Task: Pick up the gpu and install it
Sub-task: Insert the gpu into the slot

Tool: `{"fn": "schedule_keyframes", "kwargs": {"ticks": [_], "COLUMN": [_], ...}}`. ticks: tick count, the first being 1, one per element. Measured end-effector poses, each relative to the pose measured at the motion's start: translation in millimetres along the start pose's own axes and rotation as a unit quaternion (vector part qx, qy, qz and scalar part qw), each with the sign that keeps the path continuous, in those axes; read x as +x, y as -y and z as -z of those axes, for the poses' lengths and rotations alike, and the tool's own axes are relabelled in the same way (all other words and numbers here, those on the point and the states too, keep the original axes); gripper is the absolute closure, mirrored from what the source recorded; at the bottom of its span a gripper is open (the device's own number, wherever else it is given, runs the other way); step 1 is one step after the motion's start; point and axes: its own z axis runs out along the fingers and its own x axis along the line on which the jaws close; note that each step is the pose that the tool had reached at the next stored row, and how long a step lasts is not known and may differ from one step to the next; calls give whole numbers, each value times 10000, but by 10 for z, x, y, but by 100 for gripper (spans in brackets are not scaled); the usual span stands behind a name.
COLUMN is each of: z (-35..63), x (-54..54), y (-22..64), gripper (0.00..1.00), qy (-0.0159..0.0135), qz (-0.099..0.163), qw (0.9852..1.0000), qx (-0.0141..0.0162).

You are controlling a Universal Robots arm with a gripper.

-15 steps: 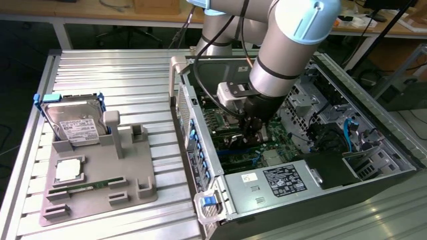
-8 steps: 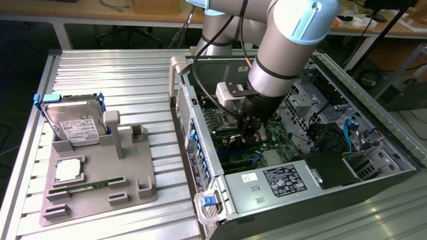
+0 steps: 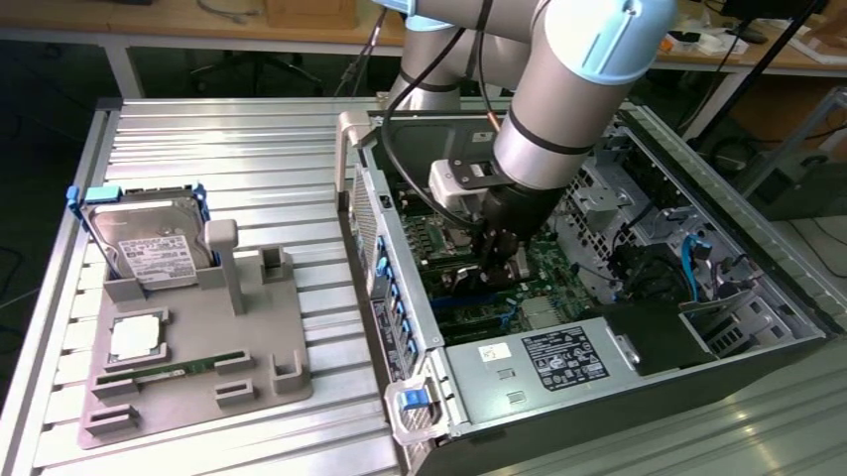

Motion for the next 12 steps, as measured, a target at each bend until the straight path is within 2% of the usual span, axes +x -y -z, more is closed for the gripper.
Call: {"fn": "schedule_keyframes", "kwargs": {"ticks": [5,12], "z": [1,-2], "x": [0,0], "y": [0,-4], "gripper": [73,73], "qy": [-1,1], "qz": [-10,-220], "qw": [10000,9998], "qx": [-1,9]}}
